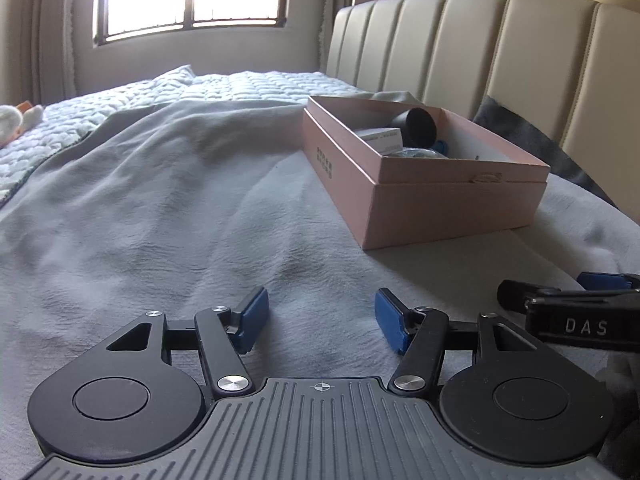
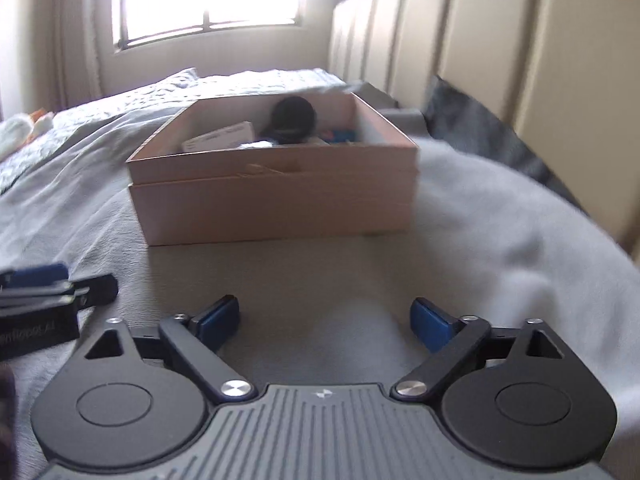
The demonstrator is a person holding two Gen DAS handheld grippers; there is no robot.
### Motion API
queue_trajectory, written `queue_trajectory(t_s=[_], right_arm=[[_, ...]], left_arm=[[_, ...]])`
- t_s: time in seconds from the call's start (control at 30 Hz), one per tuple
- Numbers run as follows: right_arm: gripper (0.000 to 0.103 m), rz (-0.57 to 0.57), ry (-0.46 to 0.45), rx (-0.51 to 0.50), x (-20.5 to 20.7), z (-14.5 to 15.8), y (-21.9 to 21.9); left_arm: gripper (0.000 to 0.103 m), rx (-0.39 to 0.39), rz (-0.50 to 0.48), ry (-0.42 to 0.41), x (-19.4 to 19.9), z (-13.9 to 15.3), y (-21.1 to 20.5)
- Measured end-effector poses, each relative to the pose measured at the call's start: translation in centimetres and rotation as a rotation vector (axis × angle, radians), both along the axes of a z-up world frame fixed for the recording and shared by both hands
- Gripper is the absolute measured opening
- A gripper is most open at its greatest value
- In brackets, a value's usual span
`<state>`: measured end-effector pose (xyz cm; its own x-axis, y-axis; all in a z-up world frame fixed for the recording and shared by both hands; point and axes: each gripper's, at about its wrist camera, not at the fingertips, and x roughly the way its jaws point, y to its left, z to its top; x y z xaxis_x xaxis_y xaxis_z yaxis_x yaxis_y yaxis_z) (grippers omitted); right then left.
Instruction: Organize rigid objects
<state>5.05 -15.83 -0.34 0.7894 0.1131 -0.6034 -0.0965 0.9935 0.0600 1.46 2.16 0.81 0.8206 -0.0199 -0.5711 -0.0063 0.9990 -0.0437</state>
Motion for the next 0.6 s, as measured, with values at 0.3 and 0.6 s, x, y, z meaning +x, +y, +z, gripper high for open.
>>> queue_trajectory(t_s=[0.3,0.6], right_arm=[[0.103,-0.006,-0.010,0.009,-0.6,-0.7,-0.2],[0.103,0.033,-0.001,0.024,-0.3,-0.7,-0.3]], left_arm=[[0.064,-0.063,0.004,0.008,-0.7,0.0,0.3],[0.065,-0.003,0.000,0.008,-0.8,-0.2,-0.9]])
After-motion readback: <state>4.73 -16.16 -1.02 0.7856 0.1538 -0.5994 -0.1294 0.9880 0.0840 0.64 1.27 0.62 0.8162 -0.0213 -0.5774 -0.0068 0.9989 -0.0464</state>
